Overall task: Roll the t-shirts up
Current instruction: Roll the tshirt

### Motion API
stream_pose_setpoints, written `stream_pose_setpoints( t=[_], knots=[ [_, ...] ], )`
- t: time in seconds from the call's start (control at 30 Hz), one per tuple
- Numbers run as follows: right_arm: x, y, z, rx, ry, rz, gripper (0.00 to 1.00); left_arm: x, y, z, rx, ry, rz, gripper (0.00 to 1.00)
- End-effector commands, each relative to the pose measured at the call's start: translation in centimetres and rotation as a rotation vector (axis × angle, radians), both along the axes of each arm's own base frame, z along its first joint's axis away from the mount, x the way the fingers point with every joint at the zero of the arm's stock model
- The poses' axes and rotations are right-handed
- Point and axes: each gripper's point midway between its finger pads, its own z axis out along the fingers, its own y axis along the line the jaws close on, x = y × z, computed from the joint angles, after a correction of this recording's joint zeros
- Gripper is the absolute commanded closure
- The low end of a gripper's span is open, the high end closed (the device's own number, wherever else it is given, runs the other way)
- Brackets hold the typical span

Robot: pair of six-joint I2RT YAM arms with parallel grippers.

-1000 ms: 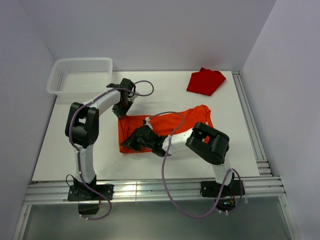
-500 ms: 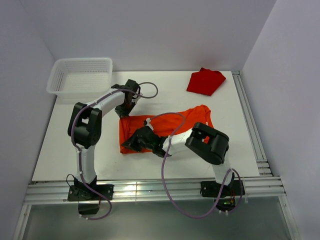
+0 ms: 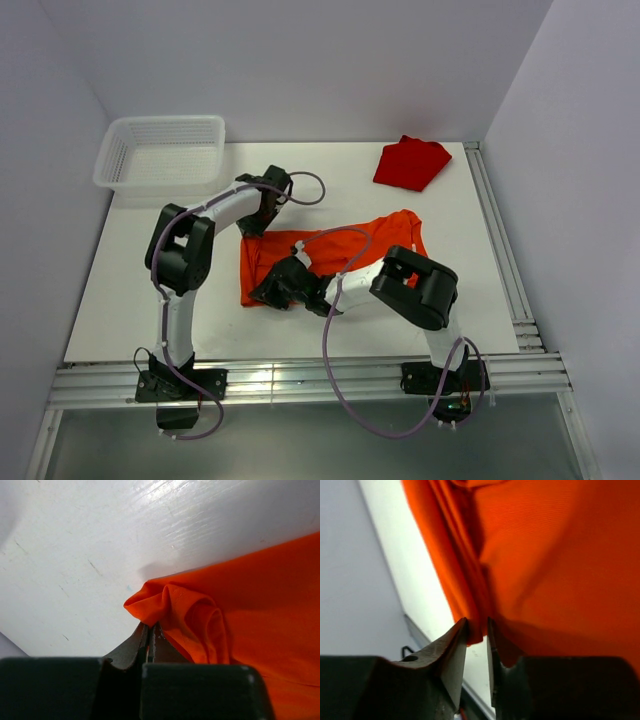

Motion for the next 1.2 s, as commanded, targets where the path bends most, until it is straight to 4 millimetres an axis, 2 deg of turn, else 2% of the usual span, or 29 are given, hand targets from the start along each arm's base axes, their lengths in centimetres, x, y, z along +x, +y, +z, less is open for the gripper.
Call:
stream_pose_setpoints(
  t=[0.0,0.2,0.33,0.5,0.67,0.73,0.77,0.8,0.83,0.97,1.0,1.03,1.17],
  knots=[
    [-0.3,-0.3,0.5,-0.071,-0.024,0.006,0.68,2.0,-0.6,1.0,0.023,-0.089,-0.004,1.0],
    [-0.1,-1.0,1.0,-0.125,-0.06,-0.012,0.61,1.8,-0.8,0.7,0.036,-0.091,-0.009,1.0],
    [0.3,-1.2,2.3,-0.15,-0.097,-0.02,0.59,1.7,-0.9,0.7,0.046,-0.097,-0.013,1.0],
    [1.4,-1.8,3.9,-0.211,-0.165,-0.034,0.57,1.7,-1.2,0.7,0.048,-0.099,-0.016,1.0],
    [2.8,-1.1,5.5,-0.255,-0.247,-0.024,0.57,1.7,-1.4,0.8,0.05,-0.1,-0.017,1.0],
    [3.3,-1.0,4.6,-0.306,-0.262,-0.017,0.57,1.5,-1.4,0.7,0.051,-0.094,-0.018,1.0],
    [3.7,-0.1,5.4,-0.306,-0.29,-0.005,0.57,1.5,-1.5,0.7,0.051,-0.094,-0.019,1.0],
    [4.1,-0.4,4.2,-0.359,-0.286,-0.005,0.57,1.5,-1.5,0.8,0.052,-0.096,-0.019,1.0],
    [4.5,0.2,4.9,-0.364,-0.307,-0.001,0.57,1.5,-1.5,0.8,0.051,-0.097,-0.018,1.0],
    [5.7,0.7,4.5,-0.418,-0.343,-0.003,0.56,1.4,-1.5,0.8,0.051,-0.093,-0.017,1.0],
    [5.9,0.9,3.8,-0.439,-0.345,0.003,0.56,1.4,-1.6,0.7,0.051,-0.092,-0.017,1.0],
    [6.4,1.2,4.3,-0.449,-0.361,0.003,0.56,1.3,-1.6,0.7,0.051,-0.091,-0.019,1.0],
    [7.2,1.8,3.9,-0.502,-0.37,0.009,0.55,1.3,-1.8,0.8,0.052,-0.091,-0.02,1.0]
  ],
)
